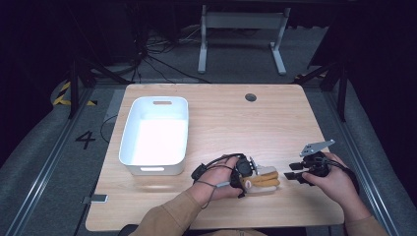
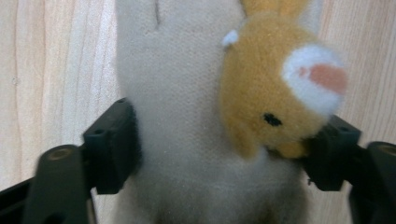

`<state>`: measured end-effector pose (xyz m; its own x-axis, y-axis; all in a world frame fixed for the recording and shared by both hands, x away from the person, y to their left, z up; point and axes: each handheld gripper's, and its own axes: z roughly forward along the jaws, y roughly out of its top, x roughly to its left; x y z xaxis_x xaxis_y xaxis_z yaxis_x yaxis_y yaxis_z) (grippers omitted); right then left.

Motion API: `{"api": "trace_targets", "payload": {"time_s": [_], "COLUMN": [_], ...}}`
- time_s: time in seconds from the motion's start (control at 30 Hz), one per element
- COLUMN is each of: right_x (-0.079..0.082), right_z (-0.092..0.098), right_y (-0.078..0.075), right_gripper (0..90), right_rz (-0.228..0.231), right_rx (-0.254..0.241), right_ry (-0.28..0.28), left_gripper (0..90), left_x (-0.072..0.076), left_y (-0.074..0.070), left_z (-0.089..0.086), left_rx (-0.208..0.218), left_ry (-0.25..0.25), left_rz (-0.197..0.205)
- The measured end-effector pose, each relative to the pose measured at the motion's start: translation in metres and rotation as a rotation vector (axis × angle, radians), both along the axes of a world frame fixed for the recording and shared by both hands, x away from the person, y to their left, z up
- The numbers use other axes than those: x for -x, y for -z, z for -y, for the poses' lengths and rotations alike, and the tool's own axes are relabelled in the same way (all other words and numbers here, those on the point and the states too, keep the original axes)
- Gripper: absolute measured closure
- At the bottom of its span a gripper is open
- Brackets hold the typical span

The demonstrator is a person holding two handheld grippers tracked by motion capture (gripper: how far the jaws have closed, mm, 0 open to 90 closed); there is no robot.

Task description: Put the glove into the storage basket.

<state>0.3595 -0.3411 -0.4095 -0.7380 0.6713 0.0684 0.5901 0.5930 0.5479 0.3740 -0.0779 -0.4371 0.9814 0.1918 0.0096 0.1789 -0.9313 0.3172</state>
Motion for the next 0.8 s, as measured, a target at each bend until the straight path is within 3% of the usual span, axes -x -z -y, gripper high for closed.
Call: {"api": "trace_targets", "payload": {"time_s": [0.23,0.47,0.8], "right_x": [0.000,-0.001,-0.002], "right_z": [0.000,0.001,0.002], "right_y": [0.001,0.001,0.002], "right_gripper": [54.6,54.6,54.7], "right_rz": [0.000,0.004,-0.001], "right_rx": [-0.002,-0.006,-0.007], "right_ry": [-0.001,0.002,0.008], "left_gripper": [51.8,69.7,74.0], "left_x": [0.001,0.004,0.002], "left_y": [-0.005,-0.007,-0.012], "left_z": [0.000,-0.001,-0.006], "left_rx": [-0.022,-0.038,-0.011], "left_ry": [-0.008,-0.010,-0.042], "left_rz": [0.003,-0.001,-0.075]}}
